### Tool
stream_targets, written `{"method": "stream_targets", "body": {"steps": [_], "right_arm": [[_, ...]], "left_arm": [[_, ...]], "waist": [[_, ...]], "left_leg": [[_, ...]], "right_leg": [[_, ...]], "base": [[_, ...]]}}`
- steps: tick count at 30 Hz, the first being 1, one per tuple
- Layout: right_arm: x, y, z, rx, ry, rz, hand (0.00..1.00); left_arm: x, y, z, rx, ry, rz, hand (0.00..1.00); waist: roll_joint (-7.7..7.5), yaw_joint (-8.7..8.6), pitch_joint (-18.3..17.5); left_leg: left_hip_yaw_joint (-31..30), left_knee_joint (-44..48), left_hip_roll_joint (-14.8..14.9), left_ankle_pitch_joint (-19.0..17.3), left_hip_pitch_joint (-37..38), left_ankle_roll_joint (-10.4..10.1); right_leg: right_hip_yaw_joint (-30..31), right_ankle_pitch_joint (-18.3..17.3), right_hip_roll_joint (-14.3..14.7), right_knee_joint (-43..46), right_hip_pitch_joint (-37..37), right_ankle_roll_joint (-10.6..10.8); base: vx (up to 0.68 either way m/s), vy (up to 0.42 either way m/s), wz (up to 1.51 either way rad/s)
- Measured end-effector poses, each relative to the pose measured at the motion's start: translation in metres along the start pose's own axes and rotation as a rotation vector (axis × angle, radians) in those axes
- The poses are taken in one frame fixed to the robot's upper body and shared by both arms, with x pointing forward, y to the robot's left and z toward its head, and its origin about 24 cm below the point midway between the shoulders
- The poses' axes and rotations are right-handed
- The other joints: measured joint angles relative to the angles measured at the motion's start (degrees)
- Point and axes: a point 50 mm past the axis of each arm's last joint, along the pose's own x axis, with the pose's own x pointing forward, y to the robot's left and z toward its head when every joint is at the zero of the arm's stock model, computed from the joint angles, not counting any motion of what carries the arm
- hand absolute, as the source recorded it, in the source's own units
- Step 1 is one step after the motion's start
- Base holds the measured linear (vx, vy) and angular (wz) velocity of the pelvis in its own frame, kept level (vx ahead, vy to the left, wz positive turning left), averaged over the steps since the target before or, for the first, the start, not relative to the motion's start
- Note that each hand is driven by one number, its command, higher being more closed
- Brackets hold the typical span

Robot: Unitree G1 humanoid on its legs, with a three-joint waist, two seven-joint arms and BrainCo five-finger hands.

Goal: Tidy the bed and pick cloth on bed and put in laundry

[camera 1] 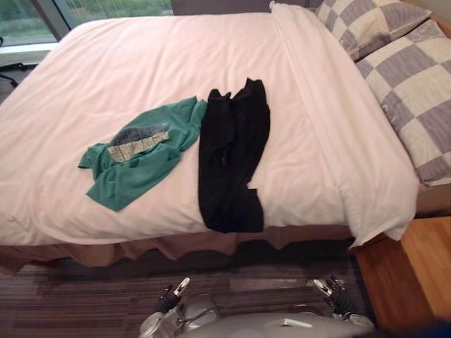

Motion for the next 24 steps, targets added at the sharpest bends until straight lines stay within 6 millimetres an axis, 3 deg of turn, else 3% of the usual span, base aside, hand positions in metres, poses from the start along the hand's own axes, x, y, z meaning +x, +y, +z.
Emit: {"method": "stream_targets", "body": {"steps": [1,2,4,7,8,10,12,14,21,24], "right_arm": [[-0.001,-0.003,-0.001,0.012,-0.003,-0.005,0.0],[-0.001,-0.004,0.001,0.006,-0.014,0.003,0.0],[0.003,0.001,0.009,-0.023,-0.039,0.043,0.0],[0.005,0.007,0.014,-0.076,-0.048,0.089,0.0],[0.006,0.007,0.016,-0.113,-0.045,0.109,0.0],[0.005,0.008,0.013,-0.141,-0.031,0.135,0.0],[0.004,0.008,0.014,-0.149,-0.036,0.149,0.0],[0.002,0.004,0.012,-0.151,-0.033,0.144,0.0],[0.01,0.009,0.028,-0.168,-0.041,0.144,0.0],[0.014,0.018,0.034,-0.151,-0.061,0.141,0.0]], "left_arm": [[-0.001,0.003,-0.004,0.056,0.028,0.008,0.0],[-0.002,0.006,-0.01,0.118,0.059,0.01,0.0],[-0.003,0.008,-0.014,0.156,0.088,0.011,0.0],[-0.002,0.007,-0.013,0.271,0.133,-0.008,0.0],[-0.001,0.004,-0.011,0.319,0.137,-0.022,0.0],[0.001,0.002,-0.009,0.331,0.147,-0.024,0.0],[0.001,-0.003,-0.012,0.359,0.171,-0.039,0.0],[0.001,-0.006,-0.014,0.387,0.185,-0.049,0.0],[0.004,-0.02,-0.002,0.363,0.088,-0.079,0.0],[0.004,-0.02,0.003,0.308,0.041,-0.081,0.0]], "waist": [[0.52,0.21,-0.2],[1.29,0.46,-0.8],[1.28,0.89,-1.1],[1.23,-0.32,-1.2],[1.31,-0.51,-1.2],[0.32,-0.41,-2.1],[1.87,-1.18,-2.1],[2.23,-1.84,-2.1],[3.46,0.65,-1.0],[3.52,0.39,0.4]], "left_leg": [[1.1,2.0,0.4,-0.8,-0.4,0.5],[2.7,0.9,0.7,-1.3,0.0,1.7],[5.5,-3.7,0.5,0.2,2.5,3.3],[6.6,-13.2,-1.4,5.5,5.2,4.8],[6.6,-17.7,-3.1,8.2,5.7,5.4],[6.2,-21.1,-5.8,10.7,5.8,5.1],[4.7,-24.0,-6.7,13.3,6.8,5.0],[2.2,-25.8,-6.6,14.8,7.0,4.6],[0.0,-20.7,-6.4,13.9,1.0,4.8],[6.6,-12.8,-6.6,12.5,-3.1,6.7]], "right_leg": [[-0.5,4.2,-0.1,0.2,-0.4,-0.3],[-2.7,8.4,-0.1,0.6,-1.8,-2.9],[-7.5,10.3,-0.1,3.4,-4.9,-9.4],[-9.3,3.6,6.2,7.5,-6.9,-8.1],[-10.4,-0.6,9.3,6.9,-7.0,-8.2],[-11.0,-3.1,10.1,1.2,-5.4,-8.0],[-9.4,-3.4,11.5,-1.3,-4.1,-8.3],[-8.2,-3.9,13.0,-2.5,-2.7,-9.5],[-12.5,-4.9,12.1,-1.5,-5.0,-8.8],[-16.2,-6.3,8.7,2.3,-4.5,-8.0]], "base": [[-0.07,0.453,-0.33],[-0.09,0.442,-0.4],[-0.08,0.343,-0.55],[-0.1,0.175,-0.09],[-0.08,0.079,0.16],[-0.05,0.013,0.08],[-0.02,-0.038,0.37],[0.01,-0.12,0.63],[-0.02,-0.016,0.31],[0.03,0.104,0.61]]}}
